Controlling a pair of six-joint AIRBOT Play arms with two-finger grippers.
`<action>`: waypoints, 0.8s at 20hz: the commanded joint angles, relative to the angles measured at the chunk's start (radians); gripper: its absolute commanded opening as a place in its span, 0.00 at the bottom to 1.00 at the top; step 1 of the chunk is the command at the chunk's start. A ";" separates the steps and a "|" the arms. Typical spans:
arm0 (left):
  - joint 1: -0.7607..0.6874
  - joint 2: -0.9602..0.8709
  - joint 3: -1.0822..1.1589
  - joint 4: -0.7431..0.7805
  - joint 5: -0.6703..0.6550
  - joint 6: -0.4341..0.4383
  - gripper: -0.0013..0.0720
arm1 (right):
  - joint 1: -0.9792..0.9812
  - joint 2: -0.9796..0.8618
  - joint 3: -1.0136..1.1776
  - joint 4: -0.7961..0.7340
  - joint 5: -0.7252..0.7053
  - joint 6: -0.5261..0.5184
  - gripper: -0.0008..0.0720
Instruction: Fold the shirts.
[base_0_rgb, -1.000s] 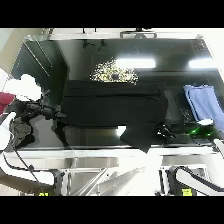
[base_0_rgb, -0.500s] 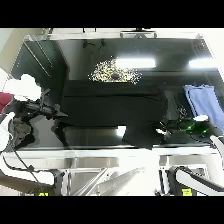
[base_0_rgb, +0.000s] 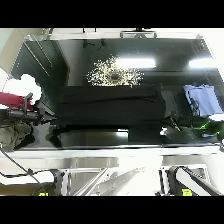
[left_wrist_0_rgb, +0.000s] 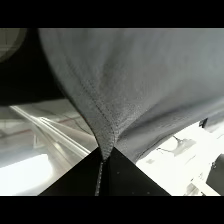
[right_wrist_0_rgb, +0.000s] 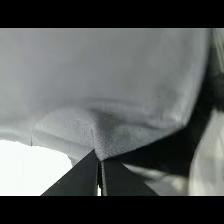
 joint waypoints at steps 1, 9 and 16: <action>-0.024 0.030 0.047 -0.001 -0.012 0.005 0.05 | -0.003 -0.003 0.095 0.128 0.006 -0.053 0.04; -0.217 -0.179 0.425 0.003 0.016 -0.067 0.05 | 0.156 -0.361 0.448 0.328 -0.191 -0.150 0.04; -0.259 -0.451 0.646 0.010 0.000 -0.109 0.03 | 0.217 -0.659 0.636 0.343 -0.256 -0.233 0.04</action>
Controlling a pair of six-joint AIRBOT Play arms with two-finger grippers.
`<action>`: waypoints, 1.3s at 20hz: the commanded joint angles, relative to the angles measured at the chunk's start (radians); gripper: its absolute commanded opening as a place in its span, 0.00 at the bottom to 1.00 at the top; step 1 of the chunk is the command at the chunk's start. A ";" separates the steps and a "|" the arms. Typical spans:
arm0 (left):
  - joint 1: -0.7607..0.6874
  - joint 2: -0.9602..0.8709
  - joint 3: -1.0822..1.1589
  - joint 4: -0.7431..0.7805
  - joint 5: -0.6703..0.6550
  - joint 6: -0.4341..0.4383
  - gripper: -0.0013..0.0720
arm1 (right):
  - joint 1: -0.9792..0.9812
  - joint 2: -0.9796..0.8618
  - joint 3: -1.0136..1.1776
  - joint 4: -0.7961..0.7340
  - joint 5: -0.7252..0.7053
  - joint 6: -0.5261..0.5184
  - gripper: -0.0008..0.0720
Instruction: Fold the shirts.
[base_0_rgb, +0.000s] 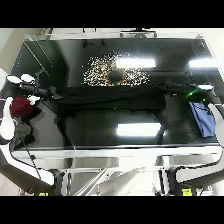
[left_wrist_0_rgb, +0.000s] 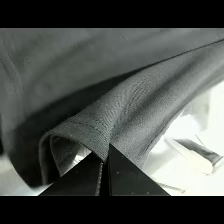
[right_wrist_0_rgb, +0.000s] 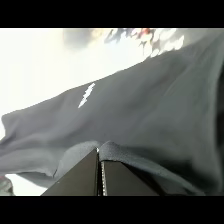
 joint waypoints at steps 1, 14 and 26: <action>-0.009 -0.127 0.110 0.001 -0.031 -0.039 0.03 | 0.018 -0.121 0.074 0.006 -0.027 -0.051 0.04; 0.040 -0.179 0.452 0.080 -0.219 -0.237 0.48 | -0.063 -0.125 0.241 -0.364 0.047 -0.003 0.98; -0.097 -0.141 0.499 0.067 -0.188 -0.269 0.02 | -0.027 -0.256 0.243 -0.362 0.215 -0.028 0.98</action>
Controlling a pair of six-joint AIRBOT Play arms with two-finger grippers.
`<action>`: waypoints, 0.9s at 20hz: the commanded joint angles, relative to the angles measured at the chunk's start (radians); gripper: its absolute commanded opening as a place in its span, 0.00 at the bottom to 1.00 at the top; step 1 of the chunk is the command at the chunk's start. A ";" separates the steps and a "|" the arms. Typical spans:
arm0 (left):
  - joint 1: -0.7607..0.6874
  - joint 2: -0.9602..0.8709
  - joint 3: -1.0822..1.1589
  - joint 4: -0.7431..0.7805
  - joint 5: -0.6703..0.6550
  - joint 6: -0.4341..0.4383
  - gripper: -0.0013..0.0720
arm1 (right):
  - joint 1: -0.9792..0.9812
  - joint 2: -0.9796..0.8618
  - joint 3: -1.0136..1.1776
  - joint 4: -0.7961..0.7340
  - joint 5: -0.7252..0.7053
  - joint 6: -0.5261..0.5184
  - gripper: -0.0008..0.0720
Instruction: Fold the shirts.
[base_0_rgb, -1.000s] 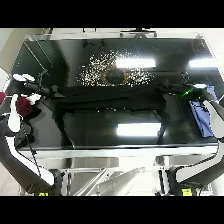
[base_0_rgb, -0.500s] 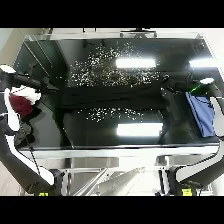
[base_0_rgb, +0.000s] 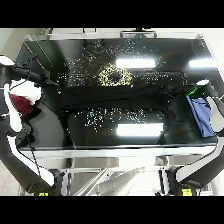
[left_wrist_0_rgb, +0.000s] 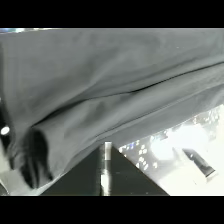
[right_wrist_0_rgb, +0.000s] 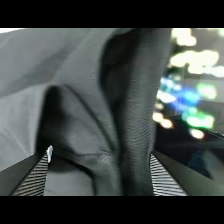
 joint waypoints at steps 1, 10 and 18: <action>-0.077 0.002 0.002 -0.002 0.029 0.001 0.02 | 0.029 -0.030 -0.001 0.036 0.006 -0.025 0.97; -0.372 0.002 -0.180 0.000 0.328 0.021 0.02 | 0.087 0.039 0.101 0.053 0.084 0.030 0.04; -0.689 -0.214 -0.028 0.000 0.517 -0.028 0.02 | 0.172 0.261 0.161 0.267 0.209 0.112 0.04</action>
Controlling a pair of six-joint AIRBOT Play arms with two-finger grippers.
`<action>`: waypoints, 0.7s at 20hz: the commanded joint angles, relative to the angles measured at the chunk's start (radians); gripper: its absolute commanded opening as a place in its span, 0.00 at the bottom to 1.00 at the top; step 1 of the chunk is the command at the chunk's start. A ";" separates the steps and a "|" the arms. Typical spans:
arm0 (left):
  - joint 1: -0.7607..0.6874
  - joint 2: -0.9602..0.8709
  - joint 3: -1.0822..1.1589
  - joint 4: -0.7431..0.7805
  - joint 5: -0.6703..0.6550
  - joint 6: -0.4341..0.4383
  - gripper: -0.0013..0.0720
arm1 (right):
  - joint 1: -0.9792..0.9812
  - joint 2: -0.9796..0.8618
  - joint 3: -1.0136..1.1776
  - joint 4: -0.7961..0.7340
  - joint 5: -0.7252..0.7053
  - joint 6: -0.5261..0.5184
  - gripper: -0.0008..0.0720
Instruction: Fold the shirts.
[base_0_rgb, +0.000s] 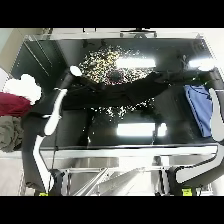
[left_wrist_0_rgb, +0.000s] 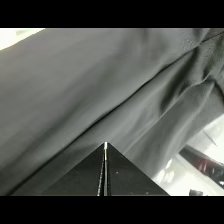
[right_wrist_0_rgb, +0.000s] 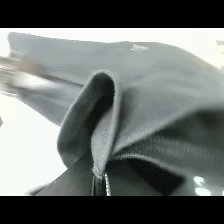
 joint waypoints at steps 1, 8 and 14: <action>-0.121 -0.125 0.136 -0.001 0.052 -0.050 0.02 | 0.061 0.079 0.012 0.148 0.047 0.036 0.04; -0.115 -0.132 0.118 -0.064 -0.074 -0.070 0.01 | 0.261 0.109 0.012 0.243 -0.045 0.037 0.04; 0.183 0.204 0.114 -0.175 -0.302 -0.029 0.01 | 0.433 0.083 0.011 0.243 -0.285 0.038 0.04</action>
